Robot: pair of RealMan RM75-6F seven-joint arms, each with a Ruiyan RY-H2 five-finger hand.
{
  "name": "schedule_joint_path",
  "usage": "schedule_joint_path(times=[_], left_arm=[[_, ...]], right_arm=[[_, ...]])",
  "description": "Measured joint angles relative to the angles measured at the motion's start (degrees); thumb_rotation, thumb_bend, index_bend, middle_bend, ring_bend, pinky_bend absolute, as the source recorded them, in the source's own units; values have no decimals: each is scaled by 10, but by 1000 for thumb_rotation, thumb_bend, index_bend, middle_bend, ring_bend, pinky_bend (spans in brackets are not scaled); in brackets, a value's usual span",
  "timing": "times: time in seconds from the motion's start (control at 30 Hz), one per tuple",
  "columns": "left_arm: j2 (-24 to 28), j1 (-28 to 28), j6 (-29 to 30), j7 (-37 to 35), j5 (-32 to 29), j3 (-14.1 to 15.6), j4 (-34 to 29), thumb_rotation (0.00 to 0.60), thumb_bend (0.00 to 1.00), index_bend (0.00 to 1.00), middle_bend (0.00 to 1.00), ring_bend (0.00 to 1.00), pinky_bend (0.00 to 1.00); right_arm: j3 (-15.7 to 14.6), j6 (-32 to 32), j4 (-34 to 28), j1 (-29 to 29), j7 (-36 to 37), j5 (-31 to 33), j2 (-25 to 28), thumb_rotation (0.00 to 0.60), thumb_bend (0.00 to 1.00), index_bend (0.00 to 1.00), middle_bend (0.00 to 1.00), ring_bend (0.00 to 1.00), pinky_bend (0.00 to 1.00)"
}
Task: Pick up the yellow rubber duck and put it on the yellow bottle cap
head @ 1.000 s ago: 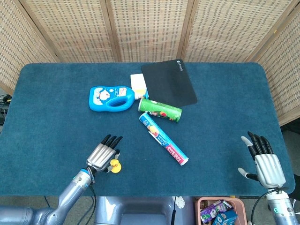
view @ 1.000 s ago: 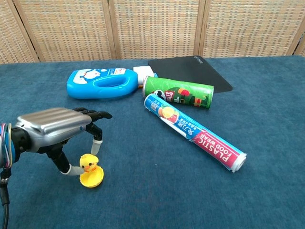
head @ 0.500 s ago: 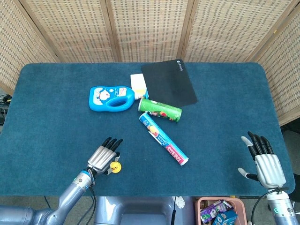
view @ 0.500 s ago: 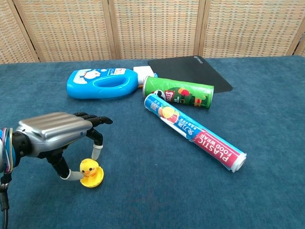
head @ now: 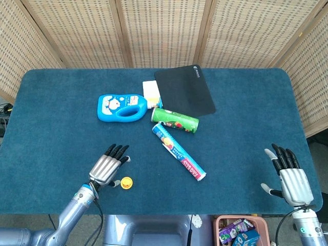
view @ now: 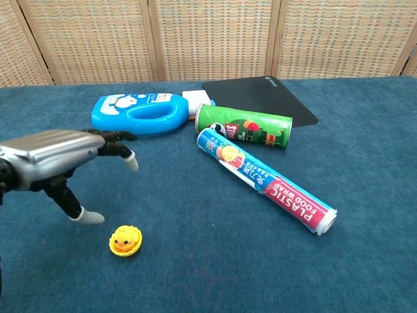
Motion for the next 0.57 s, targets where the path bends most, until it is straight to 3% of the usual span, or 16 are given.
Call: schedule_joint_path(times=[0.37, 0.57], left_arm=[[60, 149, 222, -101, 128, 37, 57, 600, 170, 48, 0, 0, 0], [87, 229, 294, -174, 157, 52, 119, 600, 155, 0, 0, 0, 0]], right_arm=[[0, 3, -3, 0, -16, -2, -5, 600, 98, 0, 0, 0, 0], [2, 7, -4, -1, -18, -1, -6, 600, 98, 0, 0, 0, 0]])
